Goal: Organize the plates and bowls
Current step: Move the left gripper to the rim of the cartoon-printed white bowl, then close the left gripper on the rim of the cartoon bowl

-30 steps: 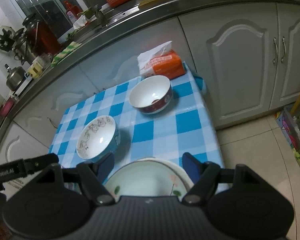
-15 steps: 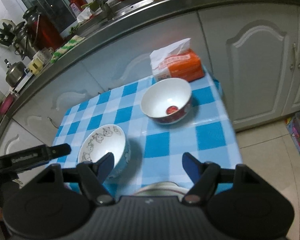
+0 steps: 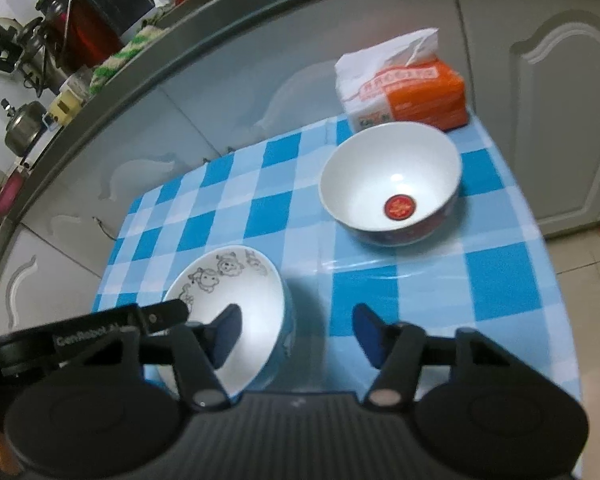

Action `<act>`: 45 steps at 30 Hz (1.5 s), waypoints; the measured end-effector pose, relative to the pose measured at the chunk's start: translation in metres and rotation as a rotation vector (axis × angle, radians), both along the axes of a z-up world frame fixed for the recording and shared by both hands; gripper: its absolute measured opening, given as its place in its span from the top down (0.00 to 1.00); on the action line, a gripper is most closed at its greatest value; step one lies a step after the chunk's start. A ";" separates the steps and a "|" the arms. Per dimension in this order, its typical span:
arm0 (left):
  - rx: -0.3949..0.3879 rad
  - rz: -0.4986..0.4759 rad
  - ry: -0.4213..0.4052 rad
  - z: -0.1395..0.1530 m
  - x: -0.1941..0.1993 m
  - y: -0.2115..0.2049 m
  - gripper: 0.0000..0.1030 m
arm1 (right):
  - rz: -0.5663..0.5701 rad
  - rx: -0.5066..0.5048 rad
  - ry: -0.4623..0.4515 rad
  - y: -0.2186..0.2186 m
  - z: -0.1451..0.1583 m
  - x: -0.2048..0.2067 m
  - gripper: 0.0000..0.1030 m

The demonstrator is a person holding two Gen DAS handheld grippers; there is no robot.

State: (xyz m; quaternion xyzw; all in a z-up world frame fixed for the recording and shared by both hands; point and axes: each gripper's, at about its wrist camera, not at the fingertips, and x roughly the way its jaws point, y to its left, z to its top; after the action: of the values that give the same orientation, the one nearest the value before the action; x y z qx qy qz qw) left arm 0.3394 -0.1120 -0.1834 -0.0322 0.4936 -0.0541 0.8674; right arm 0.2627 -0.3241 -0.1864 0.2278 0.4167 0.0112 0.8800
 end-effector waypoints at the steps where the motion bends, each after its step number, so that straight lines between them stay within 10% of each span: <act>1: 0.001 0.000 0.005 -0.002 0.002 0.001 0.29 | 0.000 -0.002 0.004 0.001 -0.002 0.003 0.41; 27: -0.003 -0.013 0.058 -0.027 0.020 -0.002 0.82 | 0.030 -0.046 0.077 0.016 -0.030 0.031 0.73; 45: 0.000 -0.013 0.018 -0.024 0.011 0.000 0.85 | 0.077 -0.132 0.056 0.032 -0.029 0.033 0.92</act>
State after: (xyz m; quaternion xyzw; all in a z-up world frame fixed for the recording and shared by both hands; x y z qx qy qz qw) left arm 0.3507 -0.1122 -0.2069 -0.0295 0.5014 -0.0595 0.8627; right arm 0.2956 -0.2924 -0.2157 0.1532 0.4492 0.0114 0.8801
